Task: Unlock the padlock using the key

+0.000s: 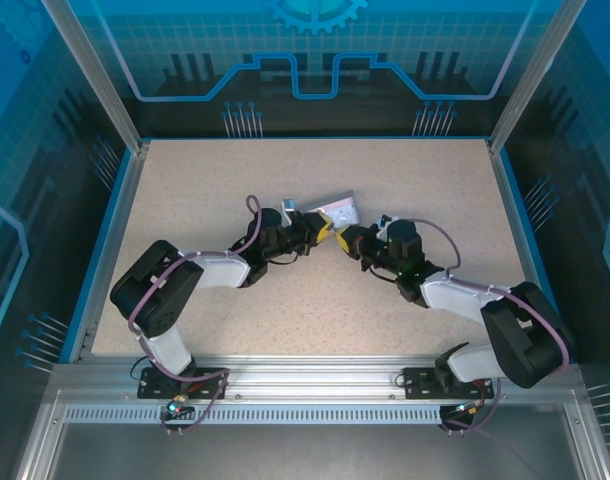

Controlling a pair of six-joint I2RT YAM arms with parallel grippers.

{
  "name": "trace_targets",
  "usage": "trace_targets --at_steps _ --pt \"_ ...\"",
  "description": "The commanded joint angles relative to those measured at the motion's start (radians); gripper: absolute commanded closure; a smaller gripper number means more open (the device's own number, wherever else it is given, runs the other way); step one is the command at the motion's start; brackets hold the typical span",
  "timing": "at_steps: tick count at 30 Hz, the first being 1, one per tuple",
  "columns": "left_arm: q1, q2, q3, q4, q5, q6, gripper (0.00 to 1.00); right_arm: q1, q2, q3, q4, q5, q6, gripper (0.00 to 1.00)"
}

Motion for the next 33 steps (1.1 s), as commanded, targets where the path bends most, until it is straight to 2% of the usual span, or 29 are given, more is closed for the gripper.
trace_targets --at_steps 1,6,11,19,26,28,33 --pt "-0.009 -0.023 0.003 0.076 0.027 0.003 1.0 -0.009 0.042 0.023 0.049 -0.019 -0.027 1.0" --pt "-0.011 -0.029 -0.002 0.083 0.036 0.0 1.0 -0.041 0.127 0.037 0.18 -0.105 -0.049 1.0" --pt "-0.01 -0.04 -0.014 0.089 0.047 0.0 1.0 -0.07 0.192 0.088 0.218 -0.201 -0.087 1.0" --pt "-0.011 -0.046 -0.028 0.107 0.052 -0.007 1.0 -0.083 0.238 0.144 0.208 -0.267 -0.128 1.0" --pt "-0.008 -0.048 -0.028 0.108 0.054 -0.008 1.0 -0.101 0.218 0.175 0.083 -0.293 -0.216 1.0" --pt "-0.008 -0.047 -0.025 0.109 0.053 -0.008 1.0 -0.101 0.228 0.174 0.091 -0.291 -0.201 1.0" --pt "-0.009 -0.046 -0.022 0.115 0.056 -0.009 1.0 -0.101 0.298 0.165 0.241 -0.307 -0.086 1.0"
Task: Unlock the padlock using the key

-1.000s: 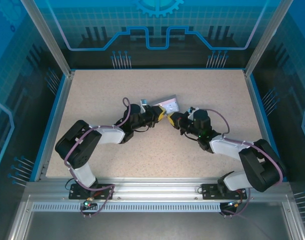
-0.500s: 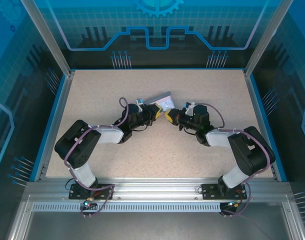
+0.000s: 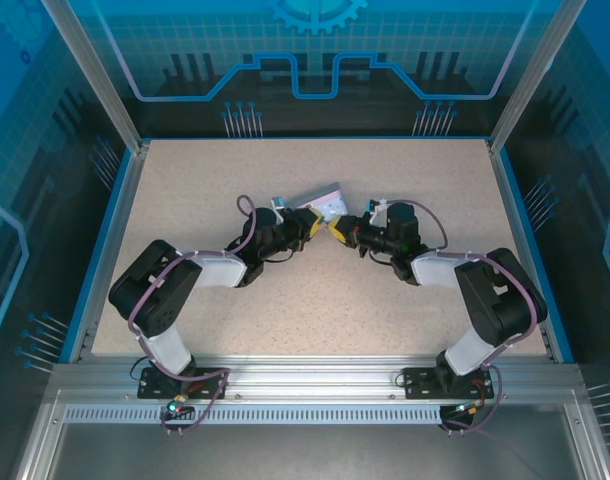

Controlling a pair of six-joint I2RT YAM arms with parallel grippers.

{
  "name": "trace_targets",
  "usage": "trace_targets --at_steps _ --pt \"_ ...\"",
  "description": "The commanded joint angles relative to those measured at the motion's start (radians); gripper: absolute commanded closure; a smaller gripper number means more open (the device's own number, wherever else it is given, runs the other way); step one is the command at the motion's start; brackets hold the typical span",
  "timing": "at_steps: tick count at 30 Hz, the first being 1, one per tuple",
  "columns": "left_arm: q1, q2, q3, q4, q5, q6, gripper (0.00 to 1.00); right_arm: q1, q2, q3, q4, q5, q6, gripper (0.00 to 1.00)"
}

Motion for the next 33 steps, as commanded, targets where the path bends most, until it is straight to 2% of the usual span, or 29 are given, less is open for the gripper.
trace_targets --at_steps 1,5,24,28,33 --pt "-0.039 -0.045 0.001 0.098 0.139 -0.008 1.0 0.002 0.063 0.031 0.132 -0.003 0.074 1.0" --pt "-0.039 -0.052 -0.001 0.093 0.136 -0.005 1.0 0.001 0.102 0.037 0.218 -0.009 0.149 1.0" --pt "-0.038 -0.073 -0.017 0.064 0.137 0.02 1.0 -0.036 0.126 0.109 0.106 -0.097 0.144 1.0" --pt "-0.039 -0.073 -0.019 0.061 0.128 0.019 1.0 -0.009 0.119 0.098 0.1 -0.085 0.134 1.0" --pt "-0.038 -0.081 -0.019 0.049 0.1 0.016 1.0 0.032 0.093 0.036 0.11 -0.01 0.137 1.0"
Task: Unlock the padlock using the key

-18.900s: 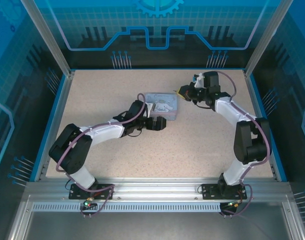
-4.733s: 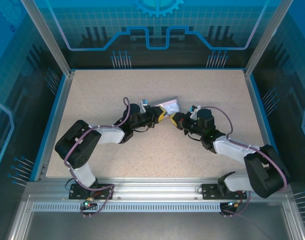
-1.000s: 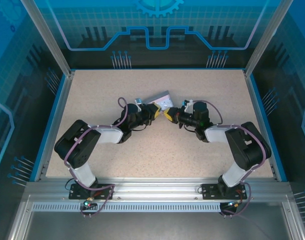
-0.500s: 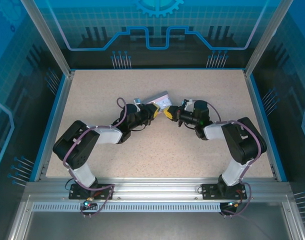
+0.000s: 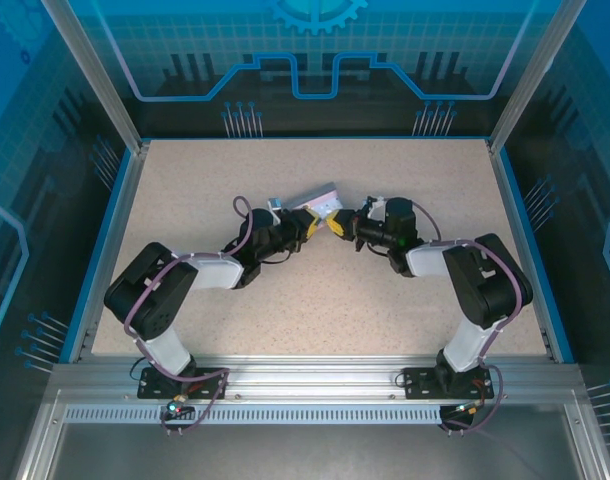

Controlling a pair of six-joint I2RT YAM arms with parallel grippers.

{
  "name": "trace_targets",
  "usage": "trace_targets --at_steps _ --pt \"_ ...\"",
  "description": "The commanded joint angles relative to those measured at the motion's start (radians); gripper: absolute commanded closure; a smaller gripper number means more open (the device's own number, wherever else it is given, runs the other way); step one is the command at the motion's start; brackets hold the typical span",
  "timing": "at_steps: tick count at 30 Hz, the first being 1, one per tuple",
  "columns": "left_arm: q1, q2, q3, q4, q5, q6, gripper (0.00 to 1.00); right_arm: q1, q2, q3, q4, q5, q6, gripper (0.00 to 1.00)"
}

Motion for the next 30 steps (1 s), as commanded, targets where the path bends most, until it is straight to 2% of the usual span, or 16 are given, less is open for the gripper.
trace_targets --at_steps 1,8,18,26,30 --pt "-0.046 -0.053 0.007 0.057 0.096 0.011 1.0 0.062 -0.025 -0.036 0.025 0.061 -0.013 1.0" --pt "-0.047 -0.066 0.004 0.049 0.049 0.008 1.0 0.144 -0.051 -0.08 0.051 0.193 0.018 1.0" --pt "-0.048 -0.062 -0.001 0.049 0.031 0.007 1.0 0.202 -0.063 -0.085 0.056 0.239 0.033 1.0" --pt "-0.047 -0.059 -0.003 0.037 0.028 0.022 1.0 0.188 -0.129 -0.172 0.052 0.262 0.028 1.0" --pt "-0.041 -0.048 -0.016 0.022 0.04 0.049 1.0 0.173 -0.208 -0.203 -0.031 0.267 -0.015 1.0"
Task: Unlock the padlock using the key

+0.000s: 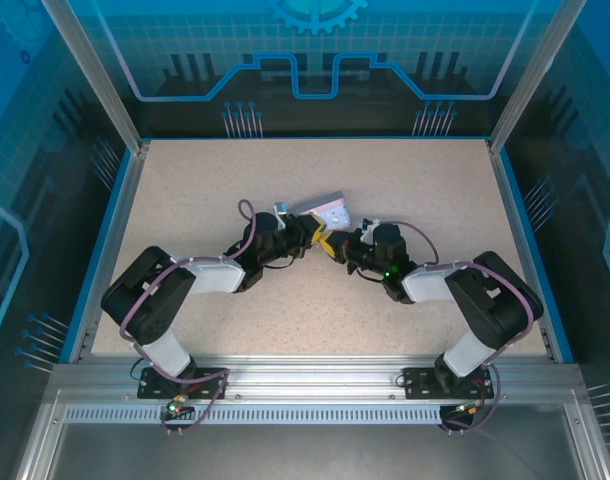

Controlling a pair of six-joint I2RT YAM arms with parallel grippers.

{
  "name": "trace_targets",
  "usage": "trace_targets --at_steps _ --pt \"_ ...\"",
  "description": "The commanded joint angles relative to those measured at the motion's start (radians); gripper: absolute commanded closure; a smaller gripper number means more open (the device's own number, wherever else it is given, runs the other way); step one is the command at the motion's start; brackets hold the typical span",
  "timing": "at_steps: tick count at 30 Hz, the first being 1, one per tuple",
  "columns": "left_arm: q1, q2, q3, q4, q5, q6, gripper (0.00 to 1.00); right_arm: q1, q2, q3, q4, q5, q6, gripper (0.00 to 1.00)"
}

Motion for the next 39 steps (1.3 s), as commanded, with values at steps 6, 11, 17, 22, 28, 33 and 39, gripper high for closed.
trace_targets --at_steps 6,11,17,22,28,33,39 --pt "0.009 0.003 -0.035 -0.035 0.056 0.15 1.0 -0.038 -0.231 -0.057 -0.249 0.007 -0.14 1.0" --pt "0.012 -0.006 -0.013 -0.222 0.032 0.335 1.0 -0.09 -0.306 -0.097 -0.318 -0.003 -0.164 1.0" --pt "0.011 0.003 0.023 -0.361 -0.011 0.449 1.0 -0.102 -0.342 -0.097 -0.391 0.016 -0.19 1.0" --pt "0.009 0.033 0.038 -0.38 -0.019 0.449 1.0 -0.099 -0.341 -0.101 -0.41 0.039 -0.191 1.0" --pt "0.009 0.058 0.044 -0.38 -0.017 0.424 0.99 -0.097 -0.338 -0.103 -0.413 0.043 -0.194 1.0" --pt "0.009 0.082 0.04 -0.372 -0.016 0.416 0.76 -0.096 -0.342 -0.096 -0.429 0.044 -0.203 1.0" --pt "0.012 0.067 0.037 -0.411 -0.015 0.44 0.46 -0.094 -0.34 -0.085 -0.44 0.044 -0.211 1.0"
